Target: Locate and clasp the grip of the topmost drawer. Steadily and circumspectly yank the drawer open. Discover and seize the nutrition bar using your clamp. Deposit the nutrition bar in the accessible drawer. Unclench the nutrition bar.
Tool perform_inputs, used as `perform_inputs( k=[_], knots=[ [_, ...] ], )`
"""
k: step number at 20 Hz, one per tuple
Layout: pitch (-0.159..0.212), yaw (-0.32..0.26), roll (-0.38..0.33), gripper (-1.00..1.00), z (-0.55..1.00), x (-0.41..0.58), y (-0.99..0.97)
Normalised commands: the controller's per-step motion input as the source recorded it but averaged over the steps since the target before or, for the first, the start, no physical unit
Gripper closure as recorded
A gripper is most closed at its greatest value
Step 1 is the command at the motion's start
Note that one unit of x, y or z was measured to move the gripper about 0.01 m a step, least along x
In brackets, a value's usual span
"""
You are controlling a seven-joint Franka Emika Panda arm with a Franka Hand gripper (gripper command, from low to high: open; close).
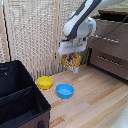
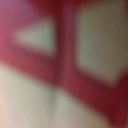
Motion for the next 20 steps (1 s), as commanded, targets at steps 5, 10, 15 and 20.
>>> perform_inputs(
  k=[5,10,15,20],
  knots=[
    [0.043,-0.090,0.000,1.00,1.00,0.082,0.00],
    [0.065,-0.064,0.000,1.00,1.00,0.121,0.00],
    [0.062,-0.066,0.000,1.00,1.00,0.171,0.00],
    [0.062,-0.054,0.001,1.00,0.99,0.213,0.00]
  ],
)
